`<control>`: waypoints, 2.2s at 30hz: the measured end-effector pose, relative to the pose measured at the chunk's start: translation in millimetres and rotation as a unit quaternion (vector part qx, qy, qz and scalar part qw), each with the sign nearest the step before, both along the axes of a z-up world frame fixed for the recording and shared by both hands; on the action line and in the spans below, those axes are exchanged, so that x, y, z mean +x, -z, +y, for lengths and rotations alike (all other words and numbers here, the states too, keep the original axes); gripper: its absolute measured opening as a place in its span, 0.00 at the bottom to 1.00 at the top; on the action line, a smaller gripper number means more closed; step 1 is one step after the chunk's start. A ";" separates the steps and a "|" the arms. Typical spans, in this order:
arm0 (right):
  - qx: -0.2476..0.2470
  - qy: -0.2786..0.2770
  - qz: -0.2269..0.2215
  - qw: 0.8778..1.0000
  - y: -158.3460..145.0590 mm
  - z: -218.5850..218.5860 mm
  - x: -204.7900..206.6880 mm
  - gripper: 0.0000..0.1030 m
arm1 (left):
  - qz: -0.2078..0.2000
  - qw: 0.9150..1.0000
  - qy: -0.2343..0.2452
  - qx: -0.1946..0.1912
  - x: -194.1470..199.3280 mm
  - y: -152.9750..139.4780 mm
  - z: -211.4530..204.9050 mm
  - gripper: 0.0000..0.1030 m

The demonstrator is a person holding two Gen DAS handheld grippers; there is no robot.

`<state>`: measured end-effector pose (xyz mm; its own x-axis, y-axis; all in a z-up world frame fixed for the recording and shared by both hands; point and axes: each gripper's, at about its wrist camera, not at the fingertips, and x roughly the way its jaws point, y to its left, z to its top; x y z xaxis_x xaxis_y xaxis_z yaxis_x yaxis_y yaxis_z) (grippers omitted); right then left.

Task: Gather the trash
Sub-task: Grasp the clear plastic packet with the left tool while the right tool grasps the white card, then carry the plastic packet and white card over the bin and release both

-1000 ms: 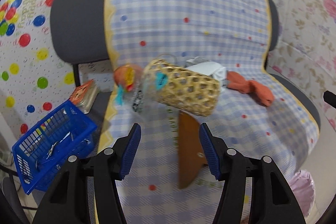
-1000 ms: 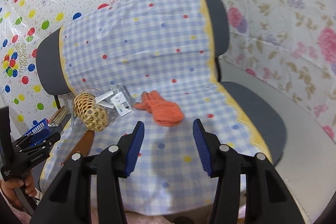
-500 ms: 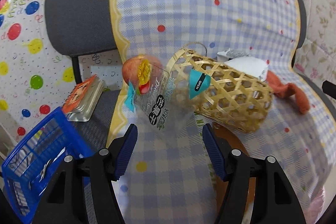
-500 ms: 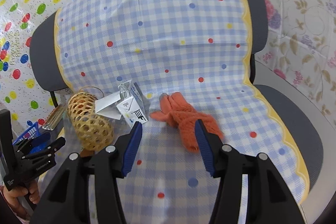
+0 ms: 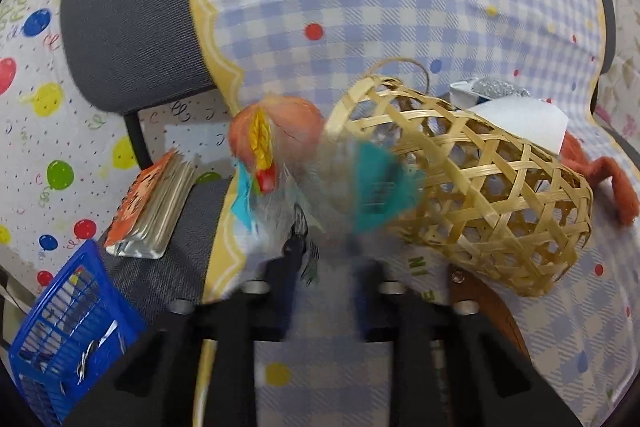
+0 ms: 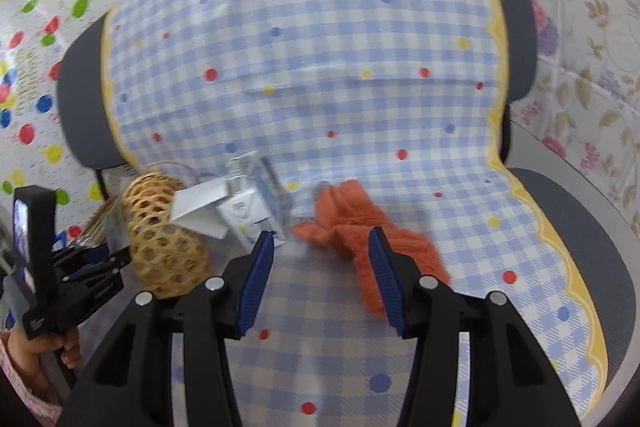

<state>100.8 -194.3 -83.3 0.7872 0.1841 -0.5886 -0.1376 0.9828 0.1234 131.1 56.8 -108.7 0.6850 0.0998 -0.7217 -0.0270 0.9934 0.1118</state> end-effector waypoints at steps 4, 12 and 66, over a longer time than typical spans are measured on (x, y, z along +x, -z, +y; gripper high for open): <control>0.000 -0.027 -0.002 1.000 -3.0 18.4 -2.3 0.48 | -0.036 0.999 -0.015 -0.014 -22.4 -18.6 9.5 0.01; -0.016 -0.051 -0.007 0.999 -2.1 45.2 3.3 0.43 | -0.106 0.993 0.007 -0.050 -60.7 -72.8 15.3 0.01; 0.025 -0.042 -0.050 0.998 -42.2 10.7 -138.0 0.03 | -0.120 0.972 0.173 -0.106 -155.6 -103.3 -91.8 0.01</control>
